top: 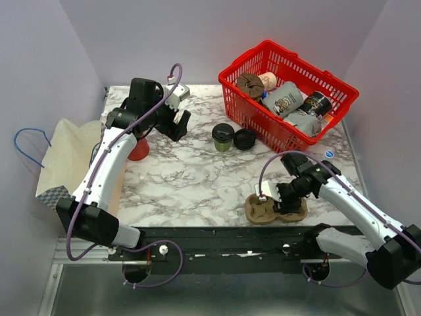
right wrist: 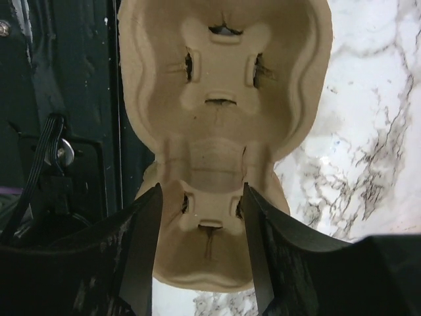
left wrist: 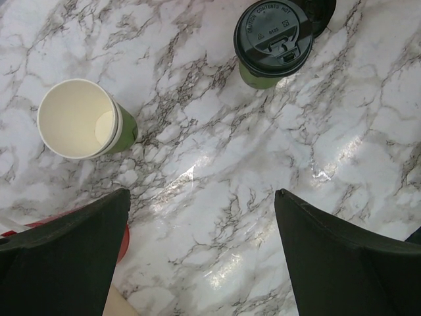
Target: Pack the takeout coffee
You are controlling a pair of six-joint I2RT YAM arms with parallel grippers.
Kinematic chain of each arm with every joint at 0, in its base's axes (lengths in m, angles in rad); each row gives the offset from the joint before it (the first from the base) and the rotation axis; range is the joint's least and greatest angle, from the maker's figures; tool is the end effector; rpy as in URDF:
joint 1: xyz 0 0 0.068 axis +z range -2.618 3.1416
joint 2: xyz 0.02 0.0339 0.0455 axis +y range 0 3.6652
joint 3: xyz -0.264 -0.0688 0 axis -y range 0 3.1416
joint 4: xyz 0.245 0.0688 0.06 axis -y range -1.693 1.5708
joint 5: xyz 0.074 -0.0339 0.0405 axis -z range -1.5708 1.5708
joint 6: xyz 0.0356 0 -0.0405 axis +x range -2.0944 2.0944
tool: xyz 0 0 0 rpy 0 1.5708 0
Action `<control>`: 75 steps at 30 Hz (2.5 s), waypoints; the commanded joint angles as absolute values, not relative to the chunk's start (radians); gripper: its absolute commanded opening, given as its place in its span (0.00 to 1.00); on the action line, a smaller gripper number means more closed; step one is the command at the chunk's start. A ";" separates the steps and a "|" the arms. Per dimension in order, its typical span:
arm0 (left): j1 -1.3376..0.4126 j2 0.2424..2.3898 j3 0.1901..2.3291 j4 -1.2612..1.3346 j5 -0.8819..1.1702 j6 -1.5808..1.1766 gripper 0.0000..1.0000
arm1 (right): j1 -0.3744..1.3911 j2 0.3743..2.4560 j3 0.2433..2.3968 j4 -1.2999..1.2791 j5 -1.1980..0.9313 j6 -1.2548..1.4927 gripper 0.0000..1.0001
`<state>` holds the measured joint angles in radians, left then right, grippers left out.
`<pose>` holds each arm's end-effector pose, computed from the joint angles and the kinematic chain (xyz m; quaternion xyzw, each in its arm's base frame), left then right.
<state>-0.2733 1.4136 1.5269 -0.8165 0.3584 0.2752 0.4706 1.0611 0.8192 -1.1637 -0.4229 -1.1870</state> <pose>0.2828 -0.0922 0.3921 0.3139 0.8392 -0.1613 0.4137 0.1368 0.0860 0.2385 -0.7299 0.6457 0.1676 0.1489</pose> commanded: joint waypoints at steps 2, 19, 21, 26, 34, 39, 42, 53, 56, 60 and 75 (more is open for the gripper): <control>-0.273 1.391 1.505 -0.833 0.341 0.262 0.99 | 0.529 1.051 0.790 -1.059 -0.396 -1.120 0.59; -0.275 1.408 1.516 -0.834 0.356 0.259 0.99 | 0.571 1.072 0.758 -1.005 -0.359 -1.060 0.56; -0.275 1.407 1.513 -0.834 0.357 0.258 0.99 | 0.577 1.071 0.756 -1.005 -0.357 -1.060 0.55; -0.275 1.405 1.506 -0.834 0.357 0.261 0.99 | 0.589 1.063 0.742 -1.000 -0.344 -1.060 0.55; -0.275 1.405 1.509 -0.836 0.356 0.265 0.99 | 0.597 1.057 0.732 -0.991 -0.328 -1.051 0.51; -0.273 1.402 1.513 -0.839 0.356 0.265 0.99 | 0.600 1.035 0.758 -1.020 -0.310 -1.037 0.36; -0.275 1.402 1.516 -0.844 0.354 0.268 0.99 | 0.600 1.005 0.787 -1.063 -0.301 -1.023 0.30; -0.275 1.394 1.532 -0.850 0.356 0.278 0.99 | 0.598 1.020 0.865 -1.170 -0.377 -0.976 0.31; -0.275 1.393 1.528 -0.853 0.364 0.275 0.99 | 0.598 1.051 0.835 -1.135 -0.377 -0.950 0.35; -0.275 1.387 1.520 -0.856 0.370 0.278 0.99 | 0.597 1.043 0.801 -1.108 -0.357 -0.914 0.32; -0.276 1.387 1.516 -0.862 0.442 0.270 0.99 | 0.552 1.094 0.910 -1.169 -0.403 -0.784 0.11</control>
<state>-0.2733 1.4097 1.5089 -0.8490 0.3920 0.2756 0.5716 1.0634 0.8818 -1.1011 -0.3290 -0.7494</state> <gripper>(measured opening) 0.987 0.405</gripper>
